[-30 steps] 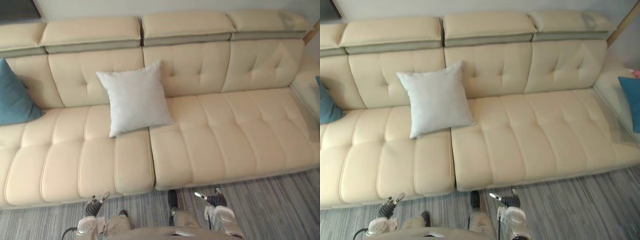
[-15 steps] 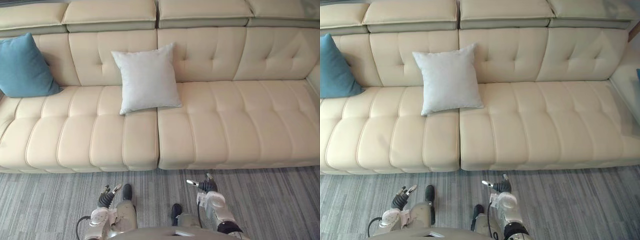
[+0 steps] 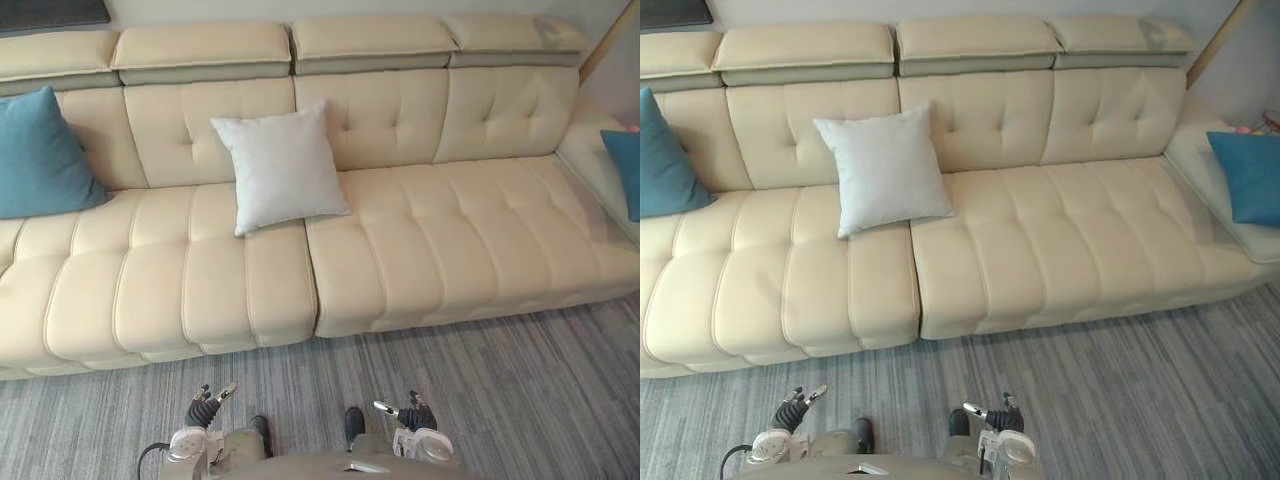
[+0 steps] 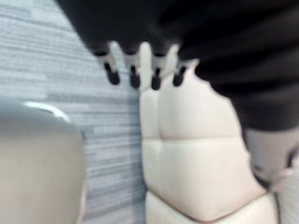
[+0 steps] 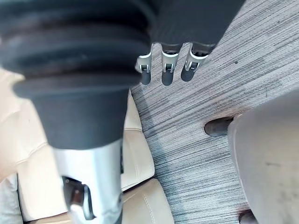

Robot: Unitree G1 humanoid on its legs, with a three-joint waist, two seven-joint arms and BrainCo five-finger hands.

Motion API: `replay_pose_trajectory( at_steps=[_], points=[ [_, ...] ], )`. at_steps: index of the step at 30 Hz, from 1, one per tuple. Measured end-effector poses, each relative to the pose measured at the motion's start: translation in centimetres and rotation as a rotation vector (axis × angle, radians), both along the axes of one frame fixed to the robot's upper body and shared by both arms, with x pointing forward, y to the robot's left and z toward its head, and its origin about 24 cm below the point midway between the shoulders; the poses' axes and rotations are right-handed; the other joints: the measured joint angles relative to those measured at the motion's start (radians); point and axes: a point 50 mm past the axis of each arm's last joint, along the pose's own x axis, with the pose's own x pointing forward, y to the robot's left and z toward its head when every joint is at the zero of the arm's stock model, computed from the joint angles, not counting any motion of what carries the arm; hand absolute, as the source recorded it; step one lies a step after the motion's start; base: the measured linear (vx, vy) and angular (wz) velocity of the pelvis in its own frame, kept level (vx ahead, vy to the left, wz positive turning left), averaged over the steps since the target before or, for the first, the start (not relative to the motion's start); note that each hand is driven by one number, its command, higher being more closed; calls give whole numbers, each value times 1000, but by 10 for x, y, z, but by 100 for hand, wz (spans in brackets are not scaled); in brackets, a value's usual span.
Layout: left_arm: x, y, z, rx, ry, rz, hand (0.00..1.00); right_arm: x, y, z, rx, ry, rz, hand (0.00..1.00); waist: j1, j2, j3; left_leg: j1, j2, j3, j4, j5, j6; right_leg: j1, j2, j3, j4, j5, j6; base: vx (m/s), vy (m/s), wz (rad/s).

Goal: Pick up cushions and gather them together orderly.

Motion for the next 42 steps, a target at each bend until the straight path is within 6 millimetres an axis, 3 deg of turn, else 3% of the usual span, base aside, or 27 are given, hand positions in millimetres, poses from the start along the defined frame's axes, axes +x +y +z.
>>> replay_pose_trajectory(
  at_steps=[4, 5, 6, 7, 8, 10, 13, 15, 17, 18, 19, 20, 21, 22, 24, 25, 27, 28, 30, 31, 32, 34, 35, 36, 38, 40, 42],
  points=[
    [2, -2, 1, 9, -4, -29, 0, 19, 2, 7, -2, -48, 20, 0, -1, 12, 2, 12, 41, 127, 36, -30, 4, -54, 45, 112, -11, 62, 10, 56, -12, -112],
    [4, -5, 1, 5, -9, -43, 0, 25, 2, 9, -5, -61, 27, 0, -1, 21, 6, 19, 65, 167, 47, -39, 10, -62, 65, 88, -28, 103, -11, 65, -36, -160],
    [8, -8, 2, -3, -19, -52, 0, 32, 2, 11, -10, -77, 33, 0, -5, 34, 11, 24, 97, 207, 58, -41, 16, -72, 96, 8, -54, 158, -66, 77, -70, -161],
    [11, -11, 3, -10, -31, -57, 0, 36, 2, 13, -12, -89, 39, 0, -5, 40, 13, 26, 123, 244, 63, -37, 22, -77, 100, -90, -61, 163, -108, 71, -76, -155],
    [16, -13, 5, -10, -49, -72, 0, 41, 2, 16, -16, -101, 45, 0, -7, 41, 23, 41, 133, 300, 73, -38, 23, -80, 91, -251, -41, 101, -173, 76, -84, -149],
    [33, -23, 14, -22, -117, -126, 0, 39, -6, 16, -43, -94, 38, 0, -19, 58, 33, 108, 148, 372, 77, -45, 15, -88, 62, -460, 56, 71, -159, 123, -94, -135],
    [43, -26, 20, -28, -157, -145, 0, 39, -10, 17, -58, -93, 51, 0, -22, 75, 41, 164, 152, 371, 67, -68, 3, -94, 90, -402, 89, 34, -138, 105, -86, -125],
    [47, -31, 22, -32, -169, -169, 0, 38, -11, 17, -62, -93, 49, 0, -34, 88, 44, 193, 180, 395, 96, -95, -26, -135, 120, -347, 160, -39, -137, 62, -54, -103],
    [45, -34, 21, -37, -162, -186, 0, 30, -9, 13, -39, -75, 30, 0, -39, 71, 54, 173, 233, 392, 269, -89, 10, -133, 127, -339, 225, -91, -143, 115, -125, -75],
    [40, -38, 18, -50, -148, -199, 0, 21, -10, 9, -37, -51, 23, 0, -41, 80, 59, 138, 294, 361, 424, -59, 81, -97, 146, -332, 220, -101, -149, 196, -117, -72],
    [35, -43, 16, -67, -136, -204, 0, 13, -13, 7, -41, -33, 14, 0, -40, 88, 63, 95, 345, 303, 594, 26, 176, -61, 178, -294, 225, -118, -163, 215, -90, -80],
    [31, -44, 15, -74, -126, -204, 0, 12, -14, 7, -43, -29, 15, 0, -36, 88, 67, 75, 356, 272, 643, 64, 172, -46, 189, -268, 225, -125, -173, 219, -30, -110],
    [23, -47, 11, -86, -104, -207, 0, 13, -16, 8, -47, -33, 13, 0, -25, 90, 76, 37, 335, 169, 729, 70, 126, -24, 211, -215, 228, -135, -188, 219, 47, -113],
    [21, -47, 11, -85, -104, -209, 0, 17, -18, 9, -43, -45, -3, 0, -17, 98, 79, -17, 258, 69, 756, -17, 85, -16, 221, -167, 229, -138, -201, 235, 75, -129],
    [25, -45, 14, -77, -120, -216, 0, 22, -17, 11, -32, -61, -8, 0, -2, 89, 88, -77, 152, -11, 717, -89, 68, -5, 223, -107, 222, -138, -202, 169, 65, -104],
    [28, -45, 18, -76, -147, -216, 0, 27, -16, 13, -31, -74, -9, 0, 15, 89, 99, -115, 63, -72, 596, -112, 63, 14, 226, -45, 206, -137, -203, 149, 82, -97],
    [31, -46, 21, -76, -172, -215, 0, 35, -15, 16, -26, -95, -7, 0, 35, 98, 102, -158, -15, -157, 380, -100, 44, 21, 240, 37, 190, -137, -203, 195, 132, -136],
    [32, -46, 22, -77, -178, -215, 0, 41, -14, 18, -24, -111, -11, 0, 44, 109, 107, -174, -42, -223, 238, -65, 11, 29, 253, 83, 173, -137, -203, 196, 138, -139],
    [34, -47, 23, -78, -183, -215, 0, 44, -15, 20, -13, -125, -28, 0, 55, 122, 112, -174, -37, -284, 88, 22, -25, 44, 273, 137, 149, -138, -201, 235, 169, -126],
    [32, -43, 22, -73, -175, -201, 0, 43, -12, 19, -6, -121, -32, 0, 62, 116, 108, -153, -36, -286, 69, 90, -15, 51, 281, 188, 147, -148, -185, 333, 234, -132],
    [29, -41, 20, -70, -166, -191, 0, 42, -9, 18, 1, -121, -31, 0, 65, 119, 99, -152, -43, -285, 81, 94, 11, 51, 282, 218, 156, -162, -171, 360, 250, -116],
    [32, -35, 21, -56, -171, -184, 0, 38, -2, 15, 18, -108, -26, 0, 65, 74, 90, -156, -63, -229, 138, 34, 81, 7, 270, 279, 271, -241, -114, 368, 249, -93],
    [31, -31, 21, -48, -167, -178, 0, 34, 0, 13, 22, -97, -25, 0, 67, 57, 81, -147, -71, -200, 140, 19, 92, -9, 261, 290, 317, -266, -77, 247, 141, -87],
    [29, -29, 20, -44, -160, -170, 0, 31, 1, 11, 27, -85, -23, 0, 74, 43, 79, -116, -76, -155, 140, -10, 109, -29, 250, 286, 414, -310, -3, 257, 115, -91],
    [20, -24, 17, -24, -134, -145, 0, 30, 7, 10, 34, -81, -5, 0, 75, 39, 78, -33, -88, -89, 145, -69, 147, -92, 232, 247, 656, -336, 202, 379, 159, -93],
    [17, -25, 15, -16, -119, -176, 0, 32, 11, 12, 35, -93, 9, 0, 36, 37, 77, 45, -107, -87, 142, -112, 174, -168, 185, 119, 888, -303, 203, 450, 115, -10],
    [16, -29, 13, -22, -105, -199, 0, 31, 10, 12, 32, -93, 5, 0, 24, 38, 76, 128, -109, -96, 106, -137, 180, -217, 95, -62, 963, -331, 68, 420, 35, 12]
  ],
)
